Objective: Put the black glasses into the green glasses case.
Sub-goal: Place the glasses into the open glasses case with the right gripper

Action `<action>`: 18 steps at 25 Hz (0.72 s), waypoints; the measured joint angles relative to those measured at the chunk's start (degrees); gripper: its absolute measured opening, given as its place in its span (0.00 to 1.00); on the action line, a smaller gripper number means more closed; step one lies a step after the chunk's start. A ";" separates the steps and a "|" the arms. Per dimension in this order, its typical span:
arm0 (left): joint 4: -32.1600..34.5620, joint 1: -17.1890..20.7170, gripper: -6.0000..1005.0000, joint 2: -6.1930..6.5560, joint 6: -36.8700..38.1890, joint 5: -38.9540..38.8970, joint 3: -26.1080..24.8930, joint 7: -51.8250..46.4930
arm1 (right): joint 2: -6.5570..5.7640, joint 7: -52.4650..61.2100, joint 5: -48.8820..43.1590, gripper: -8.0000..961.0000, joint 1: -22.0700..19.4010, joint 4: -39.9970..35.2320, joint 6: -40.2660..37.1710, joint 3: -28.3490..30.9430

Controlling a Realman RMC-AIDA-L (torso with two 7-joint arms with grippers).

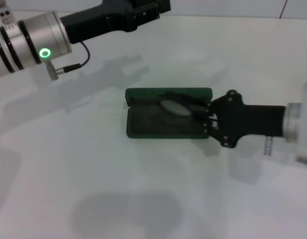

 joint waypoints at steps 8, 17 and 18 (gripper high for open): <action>-0.18 0.34 0.56 0.07 -0.21 0.35 0.00 0.30 | 0.01 7.36 -7.99 0.12 -0.88 -9.05 22.76 -18.53; -0.23 0.62 0.56 0.07 -0.33 0.47 0.00 0.54 | 0.15 8.57 -10.68 0.13 -1.13 -10.98 31.21 -24.97; -0.23 0.61 0.56 0.07 -0.34 0.48 0.00 0.54 | 0.16 8.47 -10.85 0.13 -1.16 -11.22 31.79 -25.40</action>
